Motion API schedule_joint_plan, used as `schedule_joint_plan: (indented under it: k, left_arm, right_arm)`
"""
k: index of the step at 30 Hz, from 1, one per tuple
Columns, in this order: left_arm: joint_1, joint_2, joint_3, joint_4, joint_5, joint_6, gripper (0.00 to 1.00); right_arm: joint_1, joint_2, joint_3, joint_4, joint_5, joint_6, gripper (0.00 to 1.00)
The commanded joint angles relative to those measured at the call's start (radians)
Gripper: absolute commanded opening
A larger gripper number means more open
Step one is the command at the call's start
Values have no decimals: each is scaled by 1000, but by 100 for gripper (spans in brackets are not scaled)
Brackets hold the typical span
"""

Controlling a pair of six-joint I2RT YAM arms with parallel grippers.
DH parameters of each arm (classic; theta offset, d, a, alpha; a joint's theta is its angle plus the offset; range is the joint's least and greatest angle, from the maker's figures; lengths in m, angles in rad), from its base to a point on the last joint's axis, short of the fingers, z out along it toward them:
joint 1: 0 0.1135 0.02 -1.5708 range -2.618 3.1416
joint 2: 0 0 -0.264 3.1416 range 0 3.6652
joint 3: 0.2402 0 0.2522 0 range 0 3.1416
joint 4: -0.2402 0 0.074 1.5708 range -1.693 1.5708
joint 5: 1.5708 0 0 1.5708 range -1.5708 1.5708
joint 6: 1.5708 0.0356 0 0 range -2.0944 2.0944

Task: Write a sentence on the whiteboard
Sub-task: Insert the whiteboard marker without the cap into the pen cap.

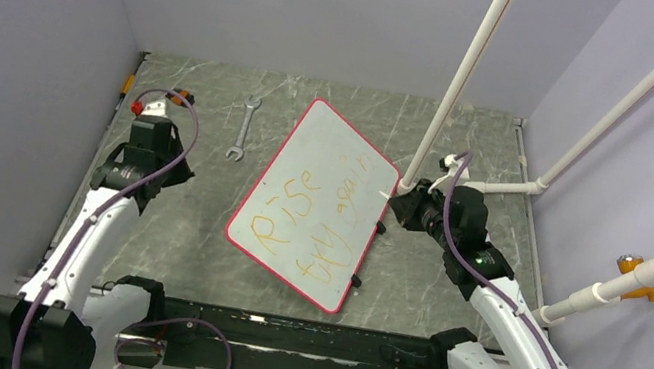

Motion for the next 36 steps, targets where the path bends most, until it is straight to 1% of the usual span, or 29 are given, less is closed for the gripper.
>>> schedule_joint_plan:
  k: [1, 6, 9, 14, 15, 16, 18, 21, 24, 26, 29, 33, 35, 36]
  left_arm:
    - [5, -61, 69, -29, 77, 175, 0]
    - [4, -93, 97, -16, 132, 260, 0]
    - [5, -94, 126, -16, 200, 317, 0]
    - [4, -98, 154, -2, 270, 326, 0]
    - [3, -104, 143, 10, 276, 322, 3]
    - [2, -109, 135, 20, 265, 315, 4]
    - [-4, -118, 127, 24, 256, 313, 5]
    - [-39, -131, 126, 17, 266, 350, 6]
    - [-110, -129, 142, -1, 241, 420, 6]
    - [-154, -111, 169, -24, 251, 451, 4]
    - [-202, -83, 216, -46, 269, 440, 0]
    - [-228, -34, 286, -65, 332, 440, 0]
    - [-234, 18, 351, -108, 426, 483, 0]
    - [-240, 41, 383, -122, 465, 529, 0]
  right_arm:
    - [2, -11, 41, 45, -23, -3, 0]
    - [2, -9, 57, 49, -34, -11, 0]
    - [2, -6, 61, 66, -80, -22, 0]
    - [3, 9, 68, 99, -143, -32, 0]
    - [2, 12, 69, 105, -155, -36, 0]
    - [3, 17, 72, 113, -174, -43, 0]
    - [3, 30, 89, 114, -210, -60, 0]
    - [3, 59, 107, 119, -265, -74, 0]
    - [3, 85, 119, 129, -312, -61, 0]
    - [4, 97, 131, 125, -332, -58, 0]
    - [6, 110, 159, 110, -358, -47, 0]
    - [8, 129, 195, 93, -433, -53, 0]
    - [9, 133, 203, 99, -471, -50, 0]
    - [9, 132, 203, 113, -494, -49, 0]
